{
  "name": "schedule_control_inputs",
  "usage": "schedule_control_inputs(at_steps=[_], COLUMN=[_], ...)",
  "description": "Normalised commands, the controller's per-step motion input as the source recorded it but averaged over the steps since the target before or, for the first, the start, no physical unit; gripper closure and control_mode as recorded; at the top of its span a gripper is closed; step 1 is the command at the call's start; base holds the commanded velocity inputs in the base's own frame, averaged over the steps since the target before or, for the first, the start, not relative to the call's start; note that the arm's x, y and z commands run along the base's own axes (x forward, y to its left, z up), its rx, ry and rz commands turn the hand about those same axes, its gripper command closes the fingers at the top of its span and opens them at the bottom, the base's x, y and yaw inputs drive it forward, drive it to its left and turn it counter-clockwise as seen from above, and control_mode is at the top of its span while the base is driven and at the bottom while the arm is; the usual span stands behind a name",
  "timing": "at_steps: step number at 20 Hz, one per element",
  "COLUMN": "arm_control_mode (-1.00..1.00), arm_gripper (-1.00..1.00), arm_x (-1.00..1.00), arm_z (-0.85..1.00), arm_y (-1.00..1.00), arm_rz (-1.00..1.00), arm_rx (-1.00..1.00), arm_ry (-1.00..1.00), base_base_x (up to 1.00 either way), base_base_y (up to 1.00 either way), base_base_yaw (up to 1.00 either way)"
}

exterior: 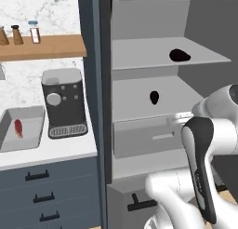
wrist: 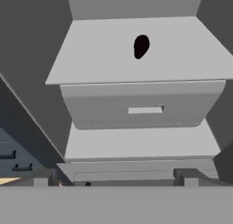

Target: Place one avocado and one steak in each tupperware on the nearby counter, to pack two identical lunches.

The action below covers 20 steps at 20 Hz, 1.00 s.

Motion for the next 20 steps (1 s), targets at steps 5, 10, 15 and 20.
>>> schedule_control_inputs(at_steps=[5,10,15,20], arm_control_mode=[1.00,1.00,-1.00,-1.00], arm_gripper=[-1.00,-1.00,-1.00,-1.00], arm_x=[0.00,0.00,0.42,0.63], arm_z=[0.00,0.00,-0.13,-0.32], arm_y=[0.00,0.00,-0.06,-0.10], arm_rz=[0.00,0.00,0.00,-0.01], arm_rx=[0.00,0.00,0.00,-0.02], arm_ry=[0.00,0.00,0.00,-0.03], base_base_x=[0.52,0.40,0.07,0.00], base_base_y=[-0.35,-0.19,-0.01,0.00], base_base_yaw=[0.00,0.00,0.00,0.00])
